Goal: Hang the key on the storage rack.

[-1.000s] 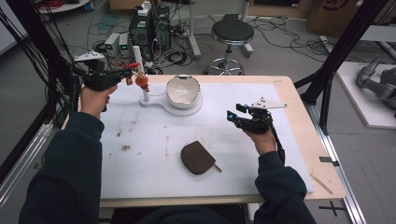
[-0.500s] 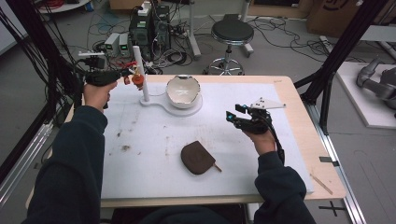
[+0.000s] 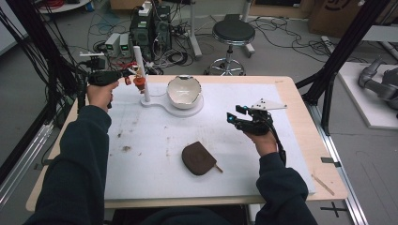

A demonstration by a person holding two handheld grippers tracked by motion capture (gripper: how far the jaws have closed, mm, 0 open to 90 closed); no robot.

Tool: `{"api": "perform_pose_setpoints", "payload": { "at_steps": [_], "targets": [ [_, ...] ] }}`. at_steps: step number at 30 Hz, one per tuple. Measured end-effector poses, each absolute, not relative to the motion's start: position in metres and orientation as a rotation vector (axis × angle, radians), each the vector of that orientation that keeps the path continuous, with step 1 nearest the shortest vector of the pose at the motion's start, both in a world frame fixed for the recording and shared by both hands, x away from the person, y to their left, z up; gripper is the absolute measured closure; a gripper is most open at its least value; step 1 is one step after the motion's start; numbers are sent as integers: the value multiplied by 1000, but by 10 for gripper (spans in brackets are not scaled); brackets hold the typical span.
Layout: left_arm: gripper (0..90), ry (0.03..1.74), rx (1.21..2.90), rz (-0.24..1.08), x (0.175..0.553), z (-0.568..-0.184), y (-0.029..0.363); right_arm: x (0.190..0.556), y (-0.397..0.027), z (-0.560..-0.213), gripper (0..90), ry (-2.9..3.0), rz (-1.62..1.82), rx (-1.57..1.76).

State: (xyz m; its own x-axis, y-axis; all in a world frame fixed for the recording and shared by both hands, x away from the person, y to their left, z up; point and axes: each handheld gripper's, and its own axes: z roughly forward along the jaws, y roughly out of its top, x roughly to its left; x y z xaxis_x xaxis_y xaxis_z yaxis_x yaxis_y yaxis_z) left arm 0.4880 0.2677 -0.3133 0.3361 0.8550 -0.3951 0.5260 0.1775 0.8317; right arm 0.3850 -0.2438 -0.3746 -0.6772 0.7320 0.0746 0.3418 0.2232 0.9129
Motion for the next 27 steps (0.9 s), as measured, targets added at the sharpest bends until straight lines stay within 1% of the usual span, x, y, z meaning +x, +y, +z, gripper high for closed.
{"api": "perform_pose_setpoints", "payload": {
  "at_steps": [2,7,10,11,12,15,19,22,24,25,26,27],
  "targets": [
    [863,1331,1482,375,488,-313,267,385,-244,-375,456,2131,1441,994],
    [860,1356,1539,407,490,-319,264,385,-243,-375,456,2136,1439,993],
    [843,1323,1582,444,486,-323,259,385,-245,-376,450,2131,1440,1003],
    [794,1300,1558,469,482,-326,260,385,-246,-376,439,2128,1438,1005],
    [726,1296,1548,485,479,-326,262,385,-247,-376,428,2126,1438,1014],
    [458,1298,1506,541,466,-333,267,385,-250,-377,401,2119,1435,1026],
    [317,1255,1450,523,441,-352,279,384,-254,-377,379,2104,1424,1040],
    [240,1185,1432,518,419,-366,284,383,-256,-377,353,2098,1410,1052],
    [205,1122,1432,542,402,-374,284,383,-257,-378,332,2098,1389,1053],
    [199,1122,1432,542,402,-374,284,383,-257,-378,332,2098,1389,1053],
    [199,1053,1428,553,387,-382,284,384,-258,-380,320,2108,1357,1054],
    [199,1053,1428,553,387,-382,284,384,-258,-381,317,2114,1340,1055]
  ]
}}
